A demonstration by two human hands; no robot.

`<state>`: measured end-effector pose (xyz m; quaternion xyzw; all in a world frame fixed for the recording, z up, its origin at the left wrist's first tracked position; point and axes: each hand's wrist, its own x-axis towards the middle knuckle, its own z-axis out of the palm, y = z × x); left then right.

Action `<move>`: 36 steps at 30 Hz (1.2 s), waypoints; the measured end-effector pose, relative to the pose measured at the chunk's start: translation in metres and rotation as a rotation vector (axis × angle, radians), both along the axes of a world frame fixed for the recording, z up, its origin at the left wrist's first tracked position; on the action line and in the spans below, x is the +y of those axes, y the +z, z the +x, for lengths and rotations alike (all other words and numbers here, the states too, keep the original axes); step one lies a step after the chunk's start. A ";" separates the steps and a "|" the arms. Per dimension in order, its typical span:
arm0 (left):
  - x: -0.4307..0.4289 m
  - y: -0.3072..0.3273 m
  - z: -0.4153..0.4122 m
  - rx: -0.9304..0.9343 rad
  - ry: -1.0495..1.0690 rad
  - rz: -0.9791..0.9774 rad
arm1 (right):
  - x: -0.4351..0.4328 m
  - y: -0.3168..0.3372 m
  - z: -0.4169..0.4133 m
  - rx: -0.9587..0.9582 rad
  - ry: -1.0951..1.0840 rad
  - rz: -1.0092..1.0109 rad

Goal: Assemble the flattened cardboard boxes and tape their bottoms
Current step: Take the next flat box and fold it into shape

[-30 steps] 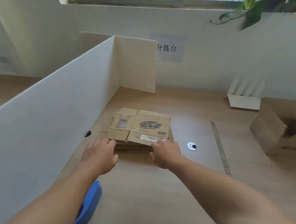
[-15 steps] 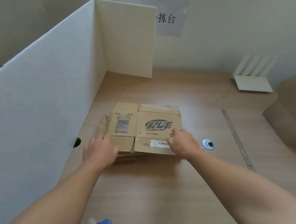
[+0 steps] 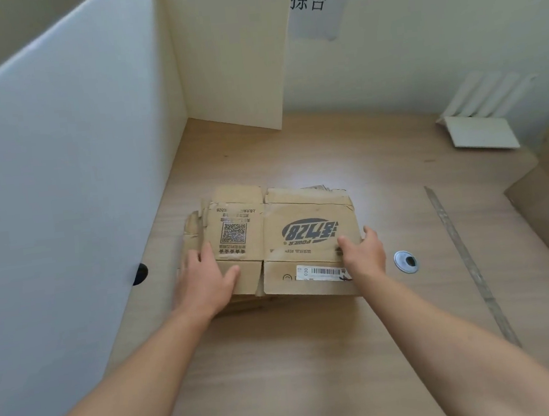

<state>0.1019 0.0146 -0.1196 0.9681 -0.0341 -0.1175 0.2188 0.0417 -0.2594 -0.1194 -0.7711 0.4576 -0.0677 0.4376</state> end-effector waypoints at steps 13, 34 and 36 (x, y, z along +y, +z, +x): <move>-0.012 0.055 -0.094 -0.066 0.186 -0.455 | -0.015 0.034 -0.121 -0.407 0.020 0.383; -0.047 0.052 -0.325 0.275 -0.410 -0.603 | -0.079 0.048 -0.378 -0.477 0.412 0.432; -0.049 0.049 -0.338 0.279 -0.396 -0.646 | -0.078 0.046 -0.391 -0.491 0.397 0.394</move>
